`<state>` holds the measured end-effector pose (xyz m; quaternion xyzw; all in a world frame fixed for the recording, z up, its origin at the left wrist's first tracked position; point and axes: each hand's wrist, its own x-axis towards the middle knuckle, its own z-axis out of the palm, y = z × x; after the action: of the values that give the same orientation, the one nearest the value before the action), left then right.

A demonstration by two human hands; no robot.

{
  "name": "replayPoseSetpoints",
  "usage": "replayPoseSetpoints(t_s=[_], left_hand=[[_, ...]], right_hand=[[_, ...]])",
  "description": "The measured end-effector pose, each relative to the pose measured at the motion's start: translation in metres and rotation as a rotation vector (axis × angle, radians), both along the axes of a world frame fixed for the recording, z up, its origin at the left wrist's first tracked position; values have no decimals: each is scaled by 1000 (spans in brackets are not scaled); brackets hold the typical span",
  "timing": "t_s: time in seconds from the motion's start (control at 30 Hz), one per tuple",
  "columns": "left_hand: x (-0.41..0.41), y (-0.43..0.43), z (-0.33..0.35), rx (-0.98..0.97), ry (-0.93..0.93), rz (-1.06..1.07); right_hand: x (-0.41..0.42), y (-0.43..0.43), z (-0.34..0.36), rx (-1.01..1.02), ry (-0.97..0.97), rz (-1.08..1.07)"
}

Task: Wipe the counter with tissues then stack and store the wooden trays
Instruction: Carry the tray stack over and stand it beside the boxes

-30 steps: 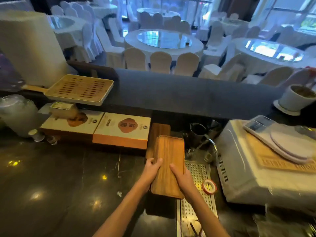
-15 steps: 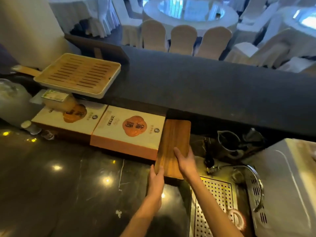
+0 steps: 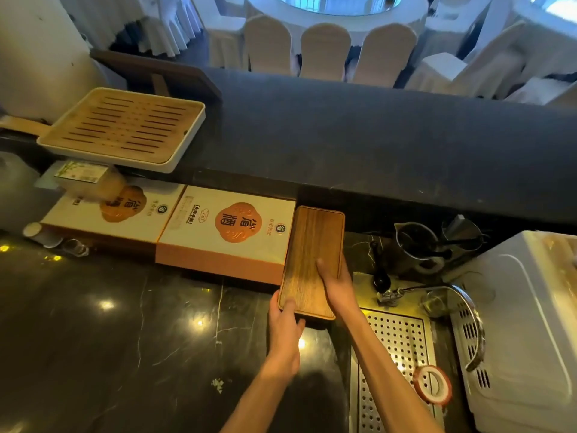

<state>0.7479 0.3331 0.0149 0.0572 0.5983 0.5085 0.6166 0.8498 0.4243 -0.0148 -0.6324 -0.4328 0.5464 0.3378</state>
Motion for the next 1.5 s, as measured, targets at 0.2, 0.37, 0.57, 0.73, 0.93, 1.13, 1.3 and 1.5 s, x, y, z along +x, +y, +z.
replayPoseSetpoints(t_s=[0.2, 0.37, 0.57, 0.73, 0.93, 1.13, 1.3, 1.5], left_hand=[[-6, 12, 5, -58, -291, 142], [-14, 26, 5, -68, -463, 173], [-14, 45, 5, -139, -536, 240], [-15, 39, 10, -82, -468, 118], [-6, 42, 3, -154, -203, 56], [-7, 37, -2, -138, -78, 15], [-15, 26, -9, -118, 56, -123], [-13, 23, -15, -46, 225, -199]], right_hand=[[13, 4, 7, -174, 403, -12], [17, 7, 9, -260, 540, -45], [13, 17, 6, -263, 518, -70], [9, 26, -1, -215, 290, -27], [-1, 39, 7, -163, 132, -61], [-2, 34, 18, -178, 150, -57], [1, -18, 16, -111, 96, -33], [-7, -51, 0, -26, 115, -148]])
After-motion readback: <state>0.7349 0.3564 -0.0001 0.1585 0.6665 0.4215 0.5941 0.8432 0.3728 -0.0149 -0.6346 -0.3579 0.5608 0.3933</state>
